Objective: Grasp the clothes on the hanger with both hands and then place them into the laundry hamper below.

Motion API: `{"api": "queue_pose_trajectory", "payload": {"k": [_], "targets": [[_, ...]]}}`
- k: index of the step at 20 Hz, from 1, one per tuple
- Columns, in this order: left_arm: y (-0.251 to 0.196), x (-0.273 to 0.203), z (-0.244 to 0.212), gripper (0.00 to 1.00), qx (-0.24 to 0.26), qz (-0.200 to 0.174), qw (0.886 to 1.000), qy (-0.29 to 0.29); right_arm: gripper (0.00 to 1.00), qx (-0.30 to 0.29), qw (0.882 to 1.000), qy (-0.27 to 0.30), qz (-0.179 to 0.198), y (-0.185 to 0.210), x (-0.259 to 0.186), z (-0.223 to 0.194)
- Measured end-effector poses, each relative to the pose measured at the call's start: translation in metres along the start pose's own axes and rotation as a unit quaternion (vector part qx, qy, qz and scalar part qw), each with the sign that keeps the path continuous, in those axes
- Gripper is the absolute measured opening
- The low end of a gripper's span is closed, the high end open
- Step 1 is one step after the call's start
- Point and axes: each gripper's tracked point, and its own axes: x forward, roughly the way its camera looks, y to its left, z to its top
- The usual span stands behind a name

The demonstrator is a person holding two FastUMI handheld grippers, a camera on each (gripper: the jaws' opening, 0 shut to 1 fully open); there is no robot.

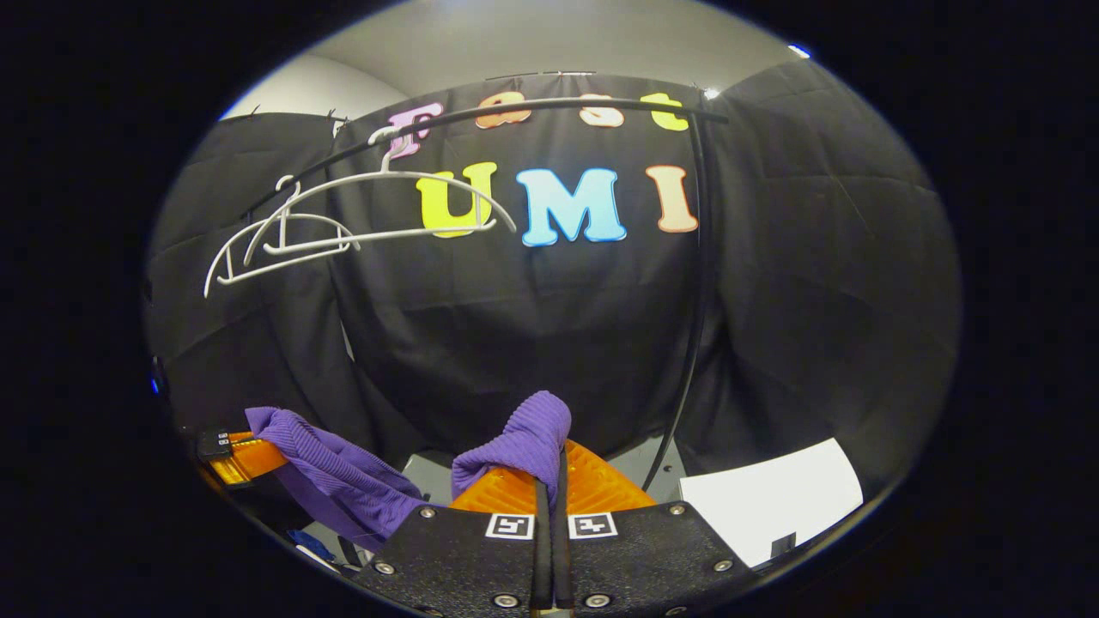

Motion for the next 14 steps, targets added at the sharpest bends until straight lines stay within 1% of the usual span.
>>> {"api": "queue_pose_trajectory", "payload": {"k": [3,6,9,12,13,14], "targets": [[0.000,0.008,-0.031,0.01,-0.001,-0.005,0.999,0.035,0.00,-0.004,0.998,0.059,0.012,0.006,0.003,-0.039],[0.000,0.011,-0.067,0.01,0.002,-0.008,0.998,0.069,0.00,-0.005,0.995,0.094,0.018,0.008,0.009,-0.072],[0.003,0.015,-0.100,0.01,0.010,-0.001,0.995,0.103,0.01,-0.014,0.992,0.126,0.021,0.009,0.021,-0.106],[0.006,0.020,-0.138,0.01,-0.001,-0.002,0.990,0.140,0.01,-0.013,0.988,0.151,0.026,0.016,0.028,-0.137],[0.009,0.021,-0.151,0.01,-0.011,0.001,0.988,0.156,0.01,-0.012,0.987,0.157,0.027,0.017,0.030,-0.148],[0.011,0.023,-0.166,0.01,-0.032,0.004,0.984,0.173,0.01,-0.010,0.986,0.165,0.029,0.018,0.032,-0.159]]}}
